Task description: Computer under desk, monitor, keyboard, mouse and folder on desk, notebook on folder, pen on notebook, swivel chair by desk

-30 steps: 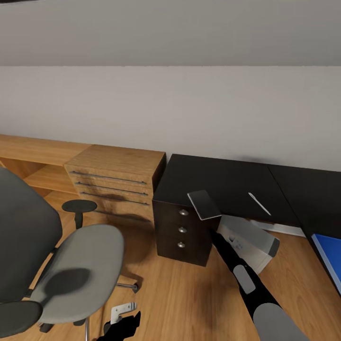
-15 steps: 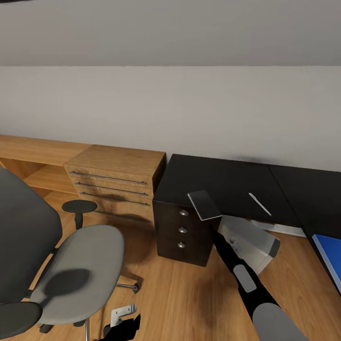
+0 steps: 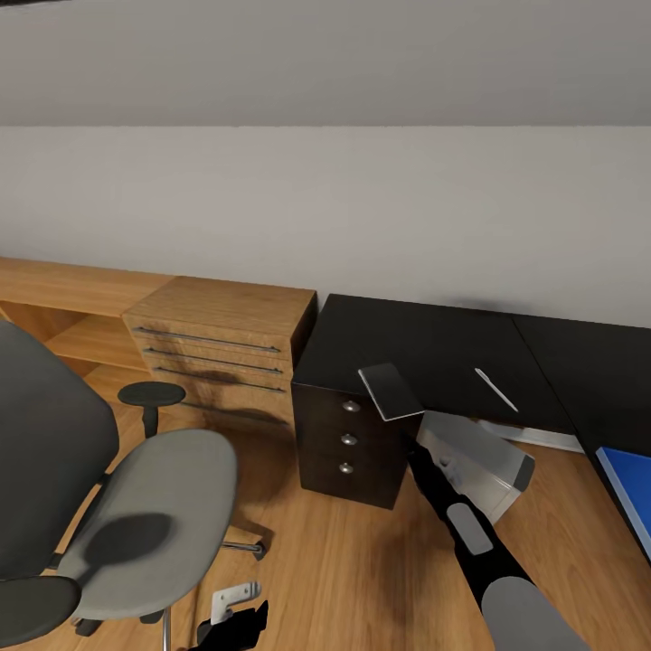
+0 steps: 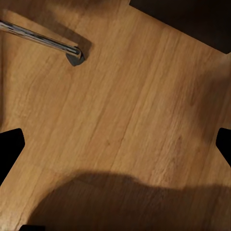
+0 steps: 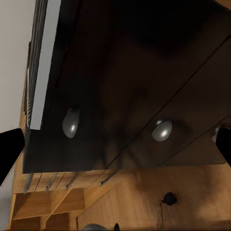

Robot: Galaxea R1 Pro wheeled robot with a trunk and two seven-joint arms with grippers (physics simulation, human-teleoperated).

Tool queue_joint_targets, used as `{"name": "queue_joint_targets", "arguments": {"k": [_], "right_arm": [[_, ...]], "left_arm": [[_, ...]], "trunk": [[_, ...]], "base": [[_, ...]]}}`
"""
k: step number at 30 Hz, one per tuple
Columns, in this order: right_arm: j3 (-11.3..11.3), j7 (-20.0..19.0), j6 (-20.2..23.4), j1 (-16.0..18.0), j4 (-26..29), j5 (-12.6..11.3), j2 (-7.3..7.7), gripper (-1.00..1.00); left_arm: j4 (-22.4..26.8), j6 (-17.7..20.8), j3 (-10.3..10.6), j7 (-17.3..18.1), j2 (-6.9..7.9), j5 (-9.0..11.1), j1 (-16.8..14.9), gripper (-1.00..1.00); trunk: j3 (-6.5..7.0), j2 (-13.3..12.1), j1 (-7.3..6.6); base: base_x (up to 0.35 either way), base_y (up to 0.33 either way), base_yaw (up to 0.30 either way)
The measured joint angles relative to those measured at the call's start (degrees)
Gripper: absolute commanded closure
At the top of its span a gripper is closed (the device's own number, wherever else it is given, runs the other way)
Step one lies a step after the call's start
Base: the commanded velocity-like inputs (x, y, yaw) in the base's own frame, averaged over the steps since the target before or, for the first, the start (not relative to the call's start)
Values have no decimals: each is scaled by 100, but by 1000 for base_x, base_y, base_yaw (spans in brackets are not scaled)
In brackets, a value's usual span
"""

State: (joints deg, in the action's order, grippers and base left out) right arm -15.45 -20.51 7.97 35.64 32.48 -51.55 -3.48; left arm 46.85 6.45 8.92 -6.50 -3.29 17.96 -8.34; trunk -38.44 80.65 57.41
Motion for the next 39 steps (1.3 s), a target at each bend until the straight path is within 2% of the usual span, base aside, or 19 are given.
{"name": "queue_joint_targets", "arguments": {"k": [8, 14, 24, 32, 39], "right_arm": [[1, -13, 252, 0, 2, -160, -7, -100], [7, -26, 274, 0, 10, -172, -5, -100], [-4, -75, 298, 1, 217, -175, 3, -100], [-11, -226, 700, -1, 475, -179, -2, -100], [-18, -295, 776, 0, 499, -180, 8, -100]], "left_arm": [[-142, -110, -1, 0, -4, 2, 0, -100], [-311, -336, -4, -1, -18, -1, 0, -100], [-374, -393, -3, 0, -31, 5, 0, -100], [-456, -401, -4, 6, -35, -2, 0, -100], [-467, -403, -4, 7, -36, -3, 0, -100]], "trunk": [[0, 0, 0], [0, 0, -1], [0, 0, 0], [0, 0, 0], [0, 0, 0]], "base": [[3, 3, 0], [70, 72, 0], [33, 33, 0], [1, 1, 0], [0, 0, 0]]}}
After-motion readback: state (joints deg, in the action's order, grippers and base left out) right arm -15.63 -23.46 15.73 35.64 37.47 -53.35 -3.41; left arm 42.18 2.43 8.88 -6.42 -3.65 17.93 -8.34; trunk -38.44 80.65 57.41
